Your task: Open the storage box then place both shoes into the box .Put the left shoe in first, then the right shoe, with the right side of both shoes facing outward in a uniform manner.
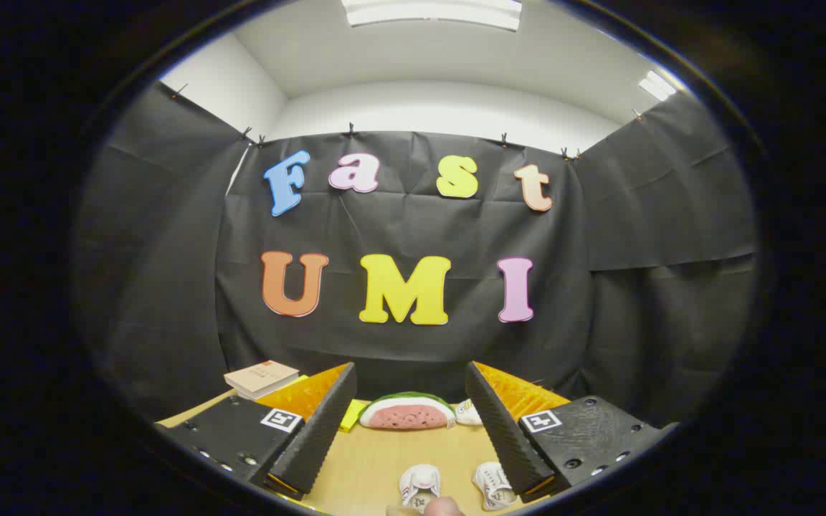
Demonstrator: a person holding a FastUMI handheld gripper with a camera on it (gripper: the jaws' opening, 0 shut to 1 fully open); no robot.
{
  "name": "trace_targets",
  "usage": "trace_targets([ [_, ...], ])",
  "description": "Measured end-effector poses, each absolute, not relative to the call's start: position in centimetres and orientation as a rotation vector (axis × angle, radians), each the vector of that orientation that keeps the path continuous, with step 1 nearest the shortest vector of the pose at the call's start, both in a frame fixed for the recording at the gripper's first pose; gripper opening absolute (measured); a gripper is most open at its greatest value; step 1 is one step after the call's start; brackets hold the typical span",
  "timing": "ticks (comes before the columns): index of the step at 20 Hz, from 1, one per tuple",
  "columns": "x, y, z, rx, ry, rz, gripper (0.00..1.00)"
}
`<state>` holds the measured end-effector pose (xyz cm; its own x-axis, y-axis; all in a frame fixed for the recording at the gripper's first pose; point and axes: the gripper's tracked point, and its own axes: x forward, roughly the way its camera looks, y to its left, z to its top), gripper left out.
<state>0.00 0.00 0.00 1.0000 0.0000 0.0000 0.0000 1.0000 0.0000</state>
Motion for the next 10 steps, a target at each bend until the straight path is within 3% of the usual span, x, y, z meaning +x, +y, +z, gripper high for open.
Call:
trace_targets([
  [10, 0.2, -2.2, -0.2, 0.012, 0.008, -0.043, 0.95],
])
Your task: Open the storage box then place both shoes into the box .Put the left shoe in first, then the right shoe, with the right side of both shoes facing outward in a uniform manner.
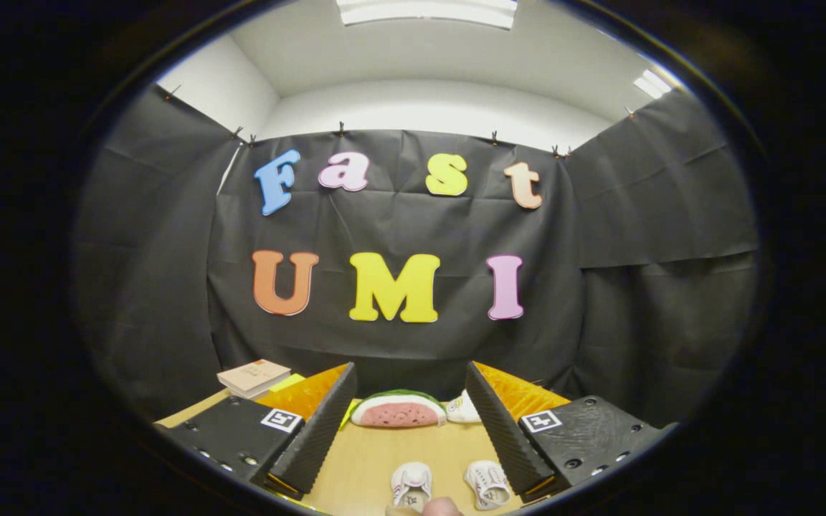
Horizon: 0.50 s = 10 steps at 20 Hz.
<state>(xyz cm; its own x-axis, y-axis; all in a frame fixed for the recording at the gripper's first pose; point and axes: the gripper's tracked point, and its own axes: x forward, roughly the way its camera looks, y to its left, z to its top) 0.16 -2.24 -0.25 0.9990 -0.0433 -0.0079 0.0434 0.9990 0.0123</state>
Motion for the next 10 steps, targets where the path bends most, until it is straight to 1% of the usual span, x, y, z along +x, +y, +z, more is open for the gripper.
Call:
trace_targets([
  [10, 0.8, -3.5, -2.0, 0.014, 0.03, -0.073, 0.95],
])
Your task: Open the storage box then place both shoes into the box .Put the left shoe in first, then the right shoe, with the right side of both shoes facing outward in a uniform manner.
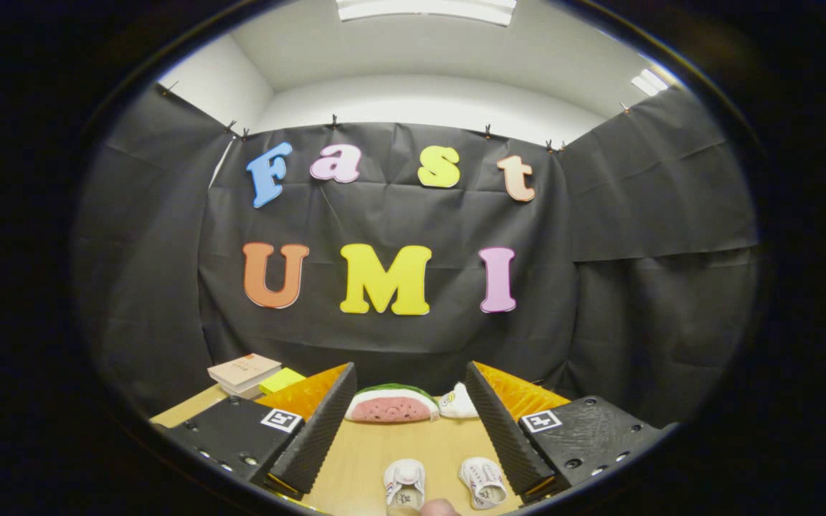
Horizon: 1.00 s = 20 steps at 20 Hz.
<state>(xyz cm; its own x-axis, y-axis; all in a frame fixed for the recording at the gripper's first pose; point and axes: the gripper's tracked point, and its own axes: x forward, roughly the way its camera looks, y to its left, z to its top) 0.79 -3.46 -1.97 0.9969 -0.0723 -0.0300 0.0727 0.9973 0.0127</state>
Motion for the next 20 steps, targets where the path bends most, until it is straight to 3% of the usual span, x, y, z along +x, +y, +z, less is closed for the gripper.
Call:
trace_targets([
  [10, 2.9, -1.7, -6.1, 0.065, 0.119, -0.018, 0.95],
  [20, 4.6, 10.2, -15.3, 0.159, 0.308, 0.193, 0.96],
])
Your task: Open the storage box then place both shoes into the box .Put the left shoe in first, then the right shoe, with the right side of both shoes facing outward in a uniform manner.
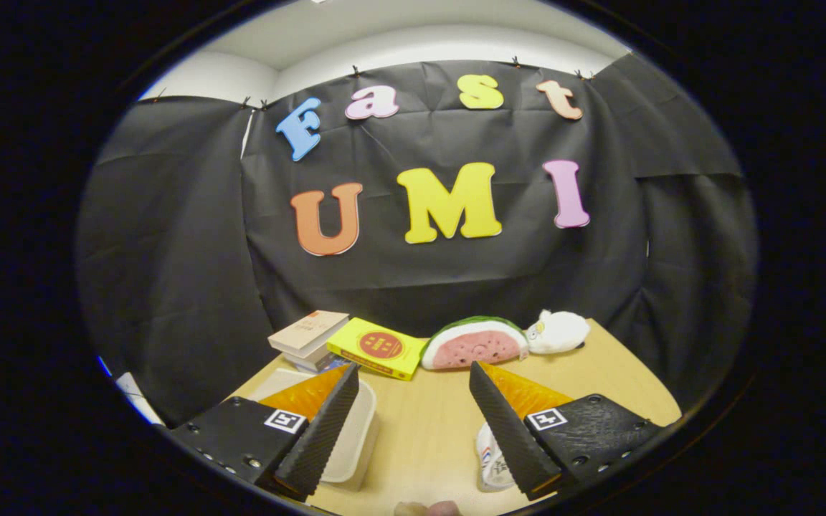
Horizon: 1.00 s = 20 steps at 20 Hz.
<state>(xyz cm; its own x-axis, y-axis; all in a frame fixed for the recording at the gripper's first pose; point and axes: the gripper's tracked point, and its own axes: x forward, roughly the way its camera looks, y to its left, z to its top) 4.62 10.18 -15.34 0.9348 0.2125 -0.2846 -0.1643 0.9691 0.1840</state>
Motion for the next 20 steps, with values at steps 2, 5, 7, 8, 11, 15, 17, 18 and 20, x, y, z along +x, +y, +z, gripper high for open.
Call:
trace_targets([
  [2, 4.7, 12.5, -17.3, 0.185, 0.348, 0.229, 0.96],
  [5, 4.5, 15.7, -20.4, 0.216, 0.405, 0.286, 0.96],
  [7, 4.3, 17.1, -23.1, 0.237, 0.462, 0.303, 0.96],
  [8, 4.2, 17.5, -24.2, 0.246, 0.486, 0.308, 0.96],
  [11, 4.3, 19.0, -27.0, 0.29, 0.559, 0.329, 0.96],
  [15, 4.4, 20.2, -29.8, 0.354, 0.637, 0.344, 0.96],
  [17, 4.6, 20.5, -30.7, 0.372, 0.661, 0.348, 0.96],
  [18, 4.8, 20.6, -31.1, 0.391, 0.676, 0.349, 0.96],
  [20, 4.6, 20.7, -32.3, 0.458, 0.713, 0.355, 0.96],
])
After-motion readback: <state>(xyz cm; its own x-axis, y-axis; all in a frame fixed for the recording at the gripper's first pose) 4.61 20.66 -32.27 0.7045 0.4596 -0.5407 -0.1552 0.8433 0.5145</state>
